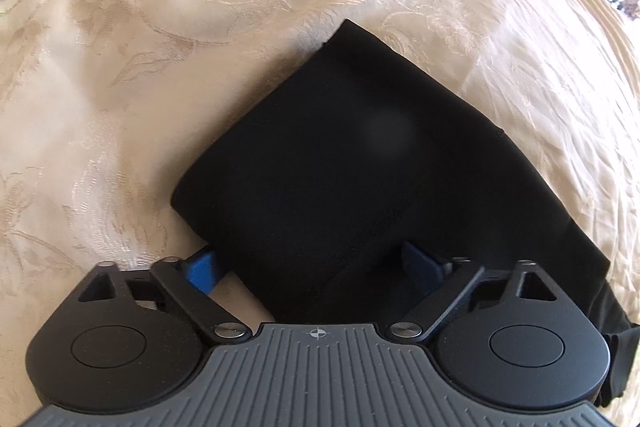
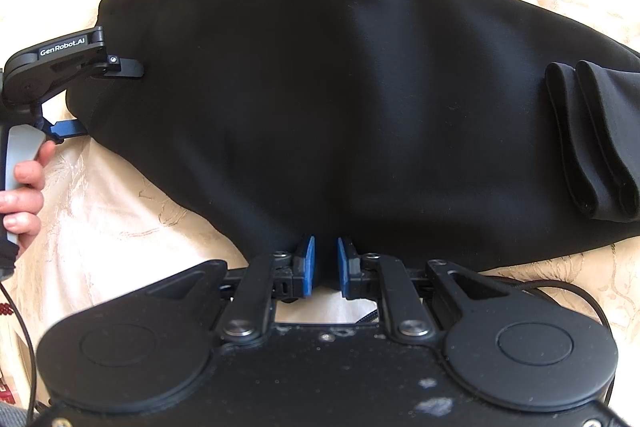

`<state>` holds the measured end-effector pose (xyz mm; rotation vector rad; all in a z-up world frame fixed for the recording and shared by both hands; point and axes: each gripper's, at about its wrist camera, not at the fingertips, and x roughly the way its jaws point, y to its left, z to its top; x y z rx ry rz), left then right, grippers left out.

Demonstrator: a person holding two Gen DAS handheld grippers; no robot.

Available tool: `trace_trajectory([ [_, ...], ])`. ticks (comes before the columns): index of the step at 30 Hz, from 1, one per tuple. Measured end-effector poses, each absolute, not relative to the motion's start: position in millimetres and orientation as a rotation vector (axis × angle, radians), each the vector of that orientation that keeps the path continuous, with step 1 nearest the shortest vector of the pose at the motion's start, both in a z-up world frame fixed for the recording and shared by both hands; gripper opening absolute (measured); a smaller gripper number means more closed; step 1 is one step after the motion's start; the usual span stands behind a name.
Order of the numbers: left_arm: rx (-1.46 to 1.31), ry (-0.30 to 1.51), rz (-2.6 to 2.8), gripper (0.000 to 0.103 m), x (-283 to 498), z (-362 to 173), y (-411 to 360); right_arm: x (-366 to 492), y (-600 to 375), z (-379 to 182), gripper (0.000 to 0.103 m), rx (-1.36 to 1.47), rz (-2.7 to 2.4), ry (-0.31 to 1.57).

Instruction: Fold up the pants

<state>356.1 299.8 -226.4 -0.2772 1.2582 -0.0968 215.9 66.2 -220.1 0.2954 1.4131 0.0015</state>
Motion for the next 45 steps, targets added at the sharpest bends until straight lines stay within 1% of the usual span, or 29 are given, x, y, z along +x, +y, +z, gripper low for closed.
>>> trace_trajectory([
  [1,-0.287,1.253,-0.085,0.057,358,-221,305,215,66,-220,0.014,0.295,0.002,1.411],
  [2,-0.3,1.247,-0.084,0.05,355,-216,308,214,66,-220,0.014,0.294,0.002,1.409],
  [3,-0.306,1.235,-0.081,0.033,352,-211,311,214,66,-220,0.014,0.293,0.002,1.407],
  [4,-0.301,1.221,-0.073,0.019,350,-206,313,213,66,-219,0.014,0.293,0.002,1.405],
  [7,-0.268,1.175,-0.087,0.011,343,-186,311,210,67,-216,0.014,0.292,0.005,1.398],
  [12,-0.169,1.07,-0.122,0.008,327,-147,285,198,67,-199,0.014,0.297,0.0,1.365],
  [15,-0.161,1.009,-0.153,0.007,319,-123,272,191,69,-206,0.014,0.275,0.013,1.385],
  [16,-0.158,0.99,-0.166,0.007,316,-114,267,190,69,-211,0.011,0.265,0.015,1.394],
  [19,-0.122,0.931,-0.197,0.007,304,-93,248,195,71,-222,0.008,0.229,0.037,1.4],
  [22,-0.087,0.869,-0.213,0.007,287,-70,224,198,69,-221,0.007,0.211,0.085,1.396],
  [25,-0.042,0.808,-0.224,0.007,267,-45,193,192,49,-212,0.008,0.29,0.139,1.365],
  [26,-0.018,0.784,-0.231,0.007,258,-35,179,189,40,-206,0.012,0.327,0.147,1.347],
  [31,0.084,0.688,-0.298,0.007,220,0,109,160,-27,-166,0.014,0.453,0.146,1.218],
  [35,0.156,0.646,-0.379,0.007,197,-6,39,135,-94,-153,0.014,0.502,0.088,1.166],
  [38,0.161,0.665,-0.448,0.007,187,-23,-14,117,-138,-155,0.014,0.513,0.025,1.157],
  [41,0.16,0.731,-0.505,0.008,176,-52,-66,96,-182,-162,0.014,0.537,-0.052,1.163],
  [45,0.213,0.875,-0.555,0.012,171,-107,-126,71,-230,-173,0.015,0.544,-0.128,1.196],
])
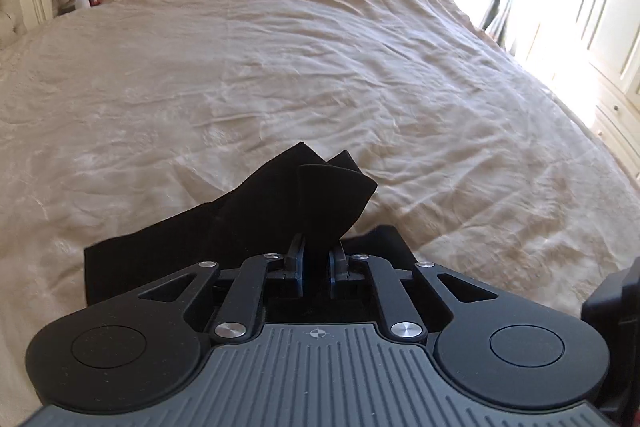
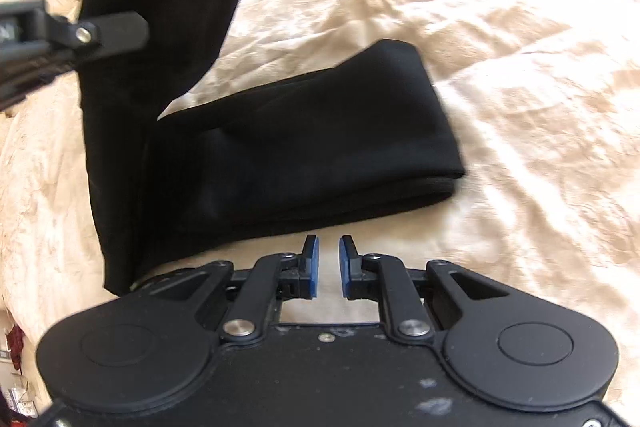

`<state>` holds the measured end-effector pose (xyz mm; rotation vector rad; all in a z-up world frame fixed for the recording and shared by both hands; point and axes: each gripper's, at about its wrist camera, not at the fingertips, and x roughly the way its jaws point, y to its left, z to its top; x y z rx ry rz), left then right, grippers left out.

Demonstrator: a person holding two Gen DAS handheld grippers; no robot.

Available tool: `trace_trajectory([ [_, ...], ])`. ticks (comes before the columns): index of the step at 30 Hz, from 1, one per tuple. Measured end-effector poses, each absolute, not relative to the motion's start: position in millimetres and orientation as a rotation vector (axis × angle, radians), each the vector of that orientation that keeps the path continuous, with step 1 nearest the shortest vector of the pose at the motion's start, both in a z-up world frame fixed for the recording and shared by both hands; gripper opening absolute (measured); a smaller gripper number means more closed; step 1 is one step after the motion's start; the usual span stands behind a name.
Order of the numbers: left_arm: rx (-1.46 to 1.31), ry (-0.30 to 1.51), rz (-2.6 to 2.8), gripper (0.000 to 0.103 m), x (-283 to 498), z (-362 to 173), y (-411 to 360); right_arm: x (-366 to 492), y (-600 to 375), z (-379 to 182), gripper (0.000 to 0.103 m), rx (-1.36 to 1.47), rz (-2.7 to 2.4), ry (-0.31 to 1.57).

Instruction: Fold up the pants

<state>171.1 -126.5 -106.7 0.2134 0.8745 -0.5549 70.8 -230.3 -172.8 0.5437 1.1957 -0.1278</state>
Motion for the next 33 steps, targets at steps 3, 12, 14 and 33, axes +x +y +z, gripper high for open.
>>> trace_trajectory([
  [3,0.24,0.967,-0.577,0.014,168,-131,-149,56,-247,-178,0.018,0.548,-0.17,1.21],
  [12,0.296,0.976,-0.613,0.022,160,-133,-161,40,-284,-173,0.027,0.585,-0.252,1.171],
  [14,0.337,0.946,-0.64,0.024,154,-130,-162,41,-290,-170,0.028,0.582,-0.273,1.158],
  [33,0.181,0.985,-0.404,0.033,224,-119,-45,112,-289,-148,0.036,0.496,-0.283,1.035],
])
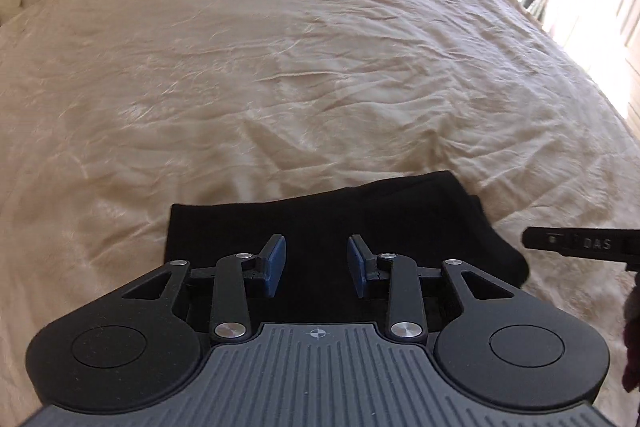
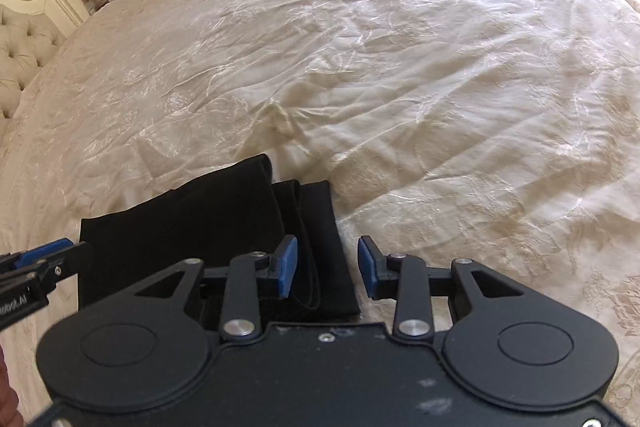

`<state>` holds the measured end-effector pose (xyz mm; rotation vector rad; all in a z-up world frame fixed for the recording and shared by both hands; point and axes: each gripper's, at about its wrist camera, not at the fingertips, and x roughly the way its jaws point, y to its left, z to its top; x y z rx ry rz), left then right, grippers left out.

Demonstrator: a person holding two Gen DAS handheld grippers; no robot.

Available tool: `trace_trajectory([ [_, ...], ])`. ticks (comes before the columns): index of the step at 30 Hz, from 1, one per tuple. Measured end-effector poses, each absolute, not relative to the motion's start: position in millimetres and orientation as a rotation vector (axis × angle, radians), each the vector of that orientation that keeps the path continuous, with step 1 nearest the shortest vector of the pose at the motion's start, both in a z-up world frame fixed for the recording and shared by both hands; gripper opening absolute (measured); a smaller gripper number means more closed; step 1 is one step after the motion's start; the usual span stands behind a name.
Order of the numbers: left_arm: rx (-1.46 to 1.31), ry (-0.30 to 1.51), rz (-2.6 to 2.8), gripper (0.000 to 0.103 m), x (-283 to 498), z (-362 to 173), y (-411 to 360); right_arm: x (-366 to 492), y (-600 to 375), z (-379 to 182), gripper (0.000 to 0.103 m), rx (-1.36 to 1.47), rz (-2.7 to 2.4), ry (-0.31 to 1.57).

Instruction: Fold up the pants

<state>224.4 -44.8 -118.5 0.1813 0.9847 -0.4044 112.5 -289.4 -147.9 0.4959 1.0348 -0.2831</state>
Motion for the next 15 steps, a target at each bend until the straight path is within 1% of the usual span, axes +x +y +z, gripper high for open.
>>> trace_trajectory([
  [6,0.079,1.154,-0.212,0.033,275,-153,21,145,-265,-169,0.037,0.432,-0.214,1.085],
  [10,0.111,1.27,-0.2,0.033,283,-186,30,160,-263,-179,0.037,0.429,-0.196,1.125],
  [12,0.139,1.296,-0.21,0.033,280,-199,29,165,-262,-181,0.037,0.444,-0.174,1.161],
  [14,0.168,1.29,-0.208,0.033,279,-201,25,169,-256,-181,0.035,0.44,-0.152,1.194],
  [15,0.174,1.292,-0.203,0.033,279,-202,24,169,-252,-178,0.031,0.411,-0.152,1.192],
])
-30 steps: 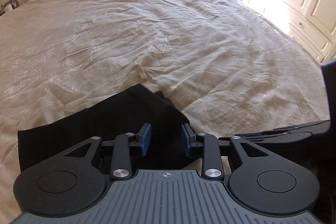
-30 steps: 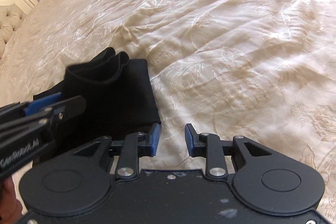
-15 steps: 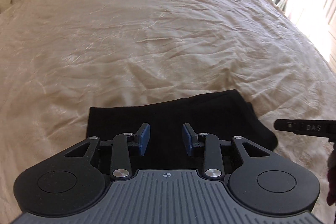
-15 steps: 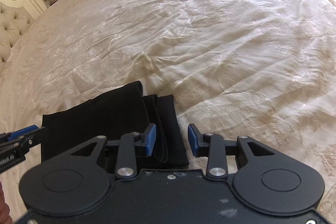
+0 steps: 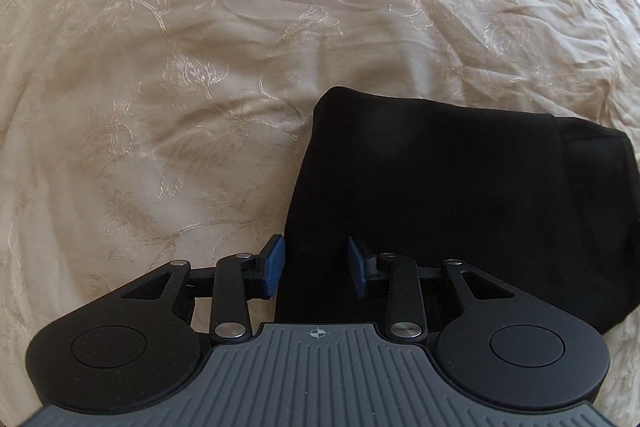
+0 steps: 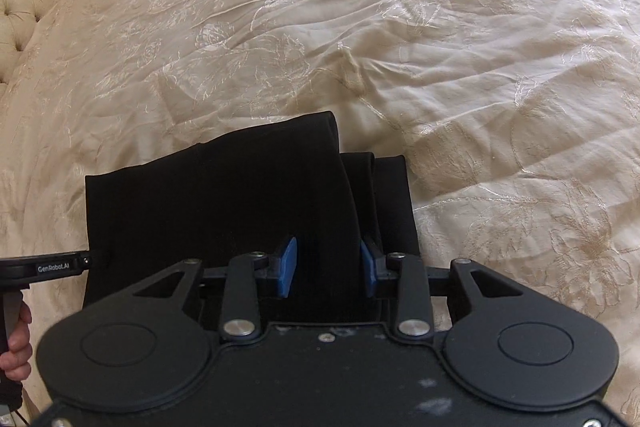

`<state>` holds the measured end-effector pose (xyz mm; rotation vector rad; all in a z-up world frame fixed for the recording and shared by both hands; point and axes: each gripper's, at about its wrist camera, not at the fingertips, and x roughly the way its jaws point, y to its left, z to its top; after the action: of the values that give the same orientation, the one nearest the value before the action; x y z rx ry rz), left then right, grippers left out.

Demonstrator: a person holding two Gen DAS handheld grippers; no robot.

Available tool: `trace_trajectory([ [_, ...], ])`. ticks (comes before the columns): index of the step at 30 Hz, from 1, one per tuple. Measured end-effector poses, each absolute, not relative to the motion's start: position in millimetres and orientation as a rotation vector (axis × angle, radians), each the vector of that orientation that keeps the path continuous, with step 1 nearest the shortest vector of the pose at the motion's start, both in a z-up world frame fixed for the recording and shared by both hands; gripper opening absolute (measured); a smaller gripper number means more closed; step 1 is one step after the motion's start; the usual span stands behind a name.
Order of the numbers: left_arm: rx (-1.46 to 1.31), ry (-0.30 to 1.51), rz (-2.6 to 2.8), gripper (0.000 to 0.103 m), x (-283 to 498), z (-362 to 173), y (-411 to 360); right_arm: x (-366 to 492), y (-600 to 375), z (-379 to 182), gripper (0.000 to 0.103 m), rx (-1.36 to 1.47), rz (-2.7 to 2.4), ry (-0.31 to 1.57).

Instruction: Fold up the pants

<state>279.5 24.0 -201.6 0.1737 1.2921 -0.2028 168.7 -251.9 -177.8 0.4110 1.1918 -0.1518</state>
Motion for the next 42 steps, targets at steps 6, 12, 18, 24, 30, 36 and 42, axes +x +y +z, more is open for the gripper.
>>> trace_trajectory([
  [6,0.14,1.208,-0.211,0.033,276,-171,25,152,-250,-145,0.008,0.356,-0.139,1.124],
  [12,0.202,1.198,-0.224,0.033,289,-177,6,145,-263,-180,0.011,0.358,-0.19,1.235],
  [18,0.247,1.253,-0.217,0.033,302,-210,-7,155,-263,-164,0.034,0.293,-0.183,1.125],
  [24,0.299,1.237,-0.244,0.033,300,-207,-9,183,-269,-184,0.04,0.316,-0.18,1.146],
  [30,0.242,1.255,-0.225,0.041,306,-210,-2,198,-268,-205,0.038,0.346,-0.225,1.222],
  [36,0.262,1.249,-0.219,0.042,305,-209,-2,196,-264,-191,0.009,0.281,-0.231,1.247],
  [42,0.302,1.239,-0.221,0.043,302,-207,-7,183,-273,-202,0.004,0.271,-0.301,1.308],
])
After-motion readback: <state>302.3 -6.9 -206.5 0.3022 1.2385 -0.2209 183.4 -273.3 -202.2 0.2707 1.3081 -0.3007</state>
